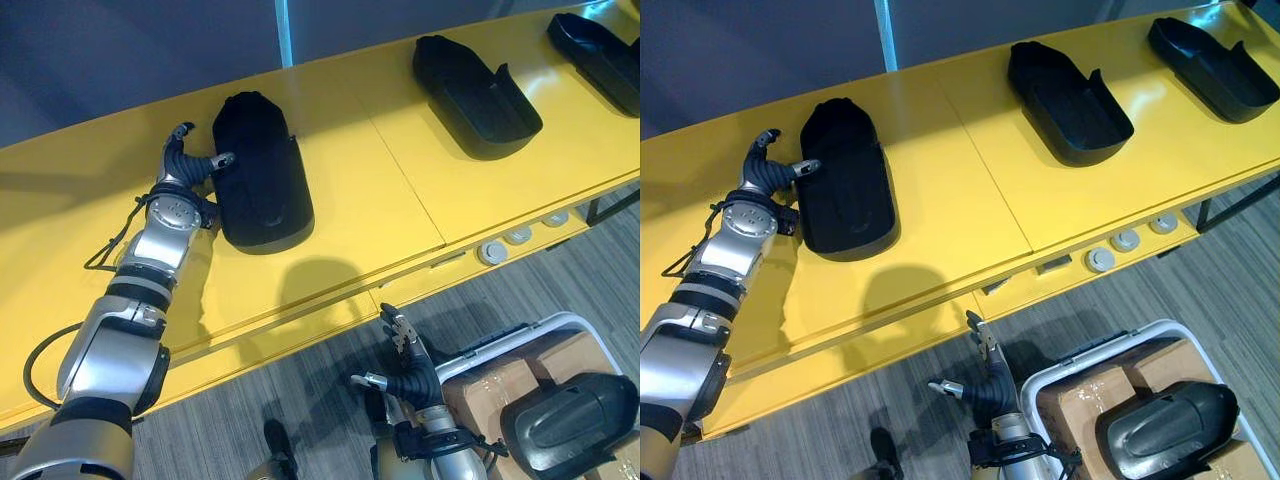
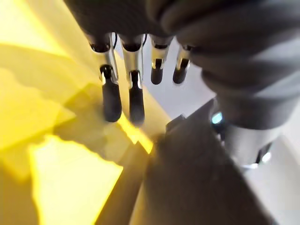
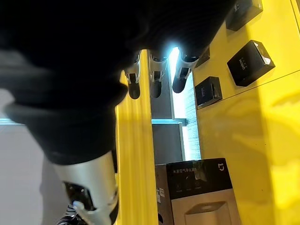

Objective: Walk over and take plastic housings, then place them on the shelf

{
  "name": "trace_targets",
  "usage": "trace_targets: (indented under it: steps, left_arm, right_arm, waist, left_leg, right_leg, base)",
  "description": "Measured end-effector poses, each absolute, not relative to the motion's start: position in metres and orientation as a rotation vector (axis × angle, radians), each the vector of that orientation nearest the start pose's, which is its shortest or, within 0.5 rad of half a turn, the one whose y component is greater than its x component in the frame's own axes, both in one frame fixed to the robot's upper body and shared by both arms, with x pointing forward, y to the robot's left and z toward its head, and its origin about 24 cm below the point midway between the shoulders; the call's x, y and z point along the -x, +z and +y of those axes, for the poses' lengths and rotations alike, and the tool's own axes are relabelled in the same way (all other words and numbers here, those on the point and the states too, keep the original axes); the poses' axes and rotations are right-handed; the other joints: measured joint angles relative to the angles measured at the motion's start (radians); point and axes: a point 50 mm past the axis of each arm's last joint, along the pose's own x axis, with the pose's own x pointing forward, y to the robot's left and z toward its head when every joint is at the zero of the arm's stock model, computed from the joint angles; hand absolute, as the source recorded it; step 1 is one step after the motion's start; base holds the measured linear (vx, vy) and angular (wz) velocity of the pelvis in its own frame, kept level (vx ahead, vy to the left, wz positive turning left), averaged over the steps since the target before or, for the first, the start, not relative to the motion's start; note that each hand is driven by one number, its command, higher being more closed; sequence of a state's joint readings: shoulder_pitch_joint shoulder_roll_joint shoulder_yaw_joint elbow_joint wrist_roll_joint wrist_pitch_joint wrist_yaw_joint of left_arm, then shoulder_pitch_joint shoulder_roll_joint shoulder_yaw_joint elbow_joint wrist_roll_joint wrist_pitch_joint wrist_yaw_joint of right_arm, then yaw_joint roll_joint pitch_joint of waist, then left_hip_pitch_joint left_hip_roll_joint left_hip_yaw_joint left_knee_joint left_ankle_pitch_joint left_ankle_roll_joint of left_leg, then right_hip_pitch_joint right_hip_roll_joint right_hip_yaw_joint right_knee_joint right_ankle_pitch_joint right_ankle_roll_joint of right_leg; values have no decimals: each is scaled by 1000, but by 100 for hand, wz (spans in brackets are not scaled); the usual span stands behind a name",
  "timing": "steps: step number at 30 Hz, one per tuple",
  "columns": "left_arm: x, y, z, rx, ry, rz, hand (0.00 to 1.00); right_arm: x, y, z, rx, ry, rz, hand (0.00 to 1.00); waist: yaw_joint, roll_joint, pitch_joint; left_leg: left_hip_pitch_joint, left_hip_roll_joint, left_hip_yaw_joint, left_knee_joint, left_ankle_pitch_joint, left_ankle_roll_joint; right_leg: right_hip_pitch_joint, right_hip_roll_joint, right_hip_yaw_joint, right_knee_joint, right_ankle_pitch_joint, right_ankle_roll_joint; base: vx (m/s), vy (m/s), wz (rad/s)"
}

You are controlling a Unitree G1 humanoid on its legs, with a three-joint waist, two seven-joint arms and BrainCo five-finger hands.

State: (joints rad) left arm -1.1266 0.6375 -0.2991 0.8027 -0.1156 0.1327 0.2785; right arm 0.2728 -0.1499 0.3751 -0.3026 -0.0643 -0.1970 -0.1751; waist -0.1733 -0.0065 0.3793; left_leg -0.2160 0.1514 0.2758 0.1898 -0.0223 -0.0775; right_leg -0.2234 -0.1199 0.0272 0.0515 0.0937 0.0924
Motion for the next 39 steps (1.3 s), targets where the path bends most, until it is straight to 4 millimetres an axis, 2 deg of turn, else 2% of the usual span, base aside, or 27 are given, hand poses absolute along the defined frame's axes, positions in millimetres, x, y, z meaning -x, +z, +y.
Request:
trace_targets:
  steps: [6, 10, 12, 14, 15, 17, 19, 22, 24, 26, 27, 29, 32, 35, 37, 39]
  left_arm:
    - [-403, 258, 239, -429, 373, -229, 0]
    - [-403, 263, 222, -172, 291, -262, 0]
    - [-400, 275, 205, -41, 244, -335, 0]
    - [-398, 281, 202, -23, 239, -369, 0]
    - [-393, 290, 202, 8, 262, -416, 0]
    - [-386, 298, 208, 42, 326, -477, 0]
    - [-372, 296, 220, 45, 425, -547, 0]
    - [-344, 291, 239, 41, 562, -666, 0]
    - [-321, 278, 246, 26, 655, -729, 0]
    - [-284, 245, 252, 30, 740, -760, 0]
    - [-279, 239, 252, 25, 749, -761, 0]
    - [-246, 200, 248, 3, 768, -714, 0]
    - [-216, 172, 232, 52, 707, -682, 0]
    - [-194, 161, 217, 80, 595, -668, 0]
    - [-189, 154, 214, 90, 555, -642, 0]
    - [-185, 146, 213, 128, 523, -602, 0]
  right_arm:
    - [-187, 66, -103, 73, 144, -220, 0]
    - [-191, 67, -103, 141, 120, -236, 0]
    - [-198, 73, -107, 172, 105, -265, 0]
    - [-201, 78, -109, 178, 94, -288, 0]
    - [-207, 84, -113, 191, 79, -321, 100]
    - [-212, 91, -117, 213, 72, -356, 100]
    - [-218, 99, -122, 223, 48, -390, 100]
    - [-221, 110, -128, 225, 19, -437, 100]
    - [-225, 114, -131, 229, 0, -456, 100]
    - [-230, 121, -137, 220, -29, -485, 100]
    - [-231, 123, -137, 216, -34, -491, 100]
    - [-243, 127, -141, 187, -55, -502, 100]
    - [-257, 125, -143, 157, -66, -482, 100]
    - [-265, 124, -138, 127, -62, -472, 100]
    - [-267, 125, -137, 125, -62, -471, 100]
    - [-269, 125, -137, 119, -62, -471, 100]
  waist:
    - [6, 0, 0]
    - [15, 0, 0]
    - [21, 0, 0]
    - [21, -1, -1]
    - [22, -1, -1]
    - [24, -2, -2]
    - [27, -1, -11]
    - [38, 0, -42]
    - [55, 0, -68]
    - [80, 4, -102]
    - [83, 4, -104]
    - [114, 7, -120]
    - [144, 15, -133]
    - [168, 17, -134]
    - [172, 19, -135]
    - [189, 20, -135]
  left_leg:
    - [9, -5, -4, -22, 14, -1]
    - [11, -10, -9, -28, 17, 1]
    - [12, -11, -16, -28, 17, 2]
    - [13, -11, -19, -28, 17, 2]
    - [14, -11, -22, -28, 18, 1]
    - [25, -11, -23, -32, 18, 1]
    - [52, -12, -21, -58, 25, -1]
    - [63, -15, -24, -103, 48, -6]
    - [72, -15, -27, -133, 63, -10]
    - [80, -16, -36, -162, 77, -11]
    - [82, -16, -39, -165, 80, -11]
    - [90, -22, -64, -200, 101, -12]
    - [81, -36, -98, -246, 133, -4]
    - [55, -45, -127, -265, 156, 0]
    - [38, -49, -143, -267, 163, 3]
    - [27, -51, -154, -266, 167, 3]
  right_leg:
    - [2, -2, -6, 0, 0, 0]
    - [5, -6, -9, -1, 0, 0]
    - [12, -7, -14, -5, 0, 0]
    - [16, -7, -15, -7, 1, 0]
    - [19, -7, -17, -9, 1, 0]
    - [32, -7, -19, -13, 1, 0]
    - [50, -4, -25, -17, 1, 0]
    - [50, -1, -36, -28, 1, 0]
    - [51, 2, -42, -33, 1, 0]
    - [57, 4, -57, -44, 1, 0]
    - [60, 4, -62, -44, 1, 0]
    - [71, 2, -86, -52, 0, 0]
    - [72, -8, -125, -63, 0, 0]
    - [55, -15, -155, -62, 0, 0]
    - [48, -19, -171, -62, 0, 0]
    - [42, -21, -180, -62, 0, 0]
  base:
    - [-25, 22, 3]
    - [-11, 38, 4]
    - [-7, 37, 7]
    - [-3, 24, 6]
    - [-4, 26, 4]
    - [-1, 15, 2]
    - [0, 0, 0]
    - [16, 1, 5]
    - [26, 3, 9]
    - [37, 13, 13]
    - [21, 17, 21]
    - [-11, 23, 30]
    - [-35, 50, 40]
    - [-41, 42, 32]
    - [-20, 32, 25]
    - [4, 32, 18]
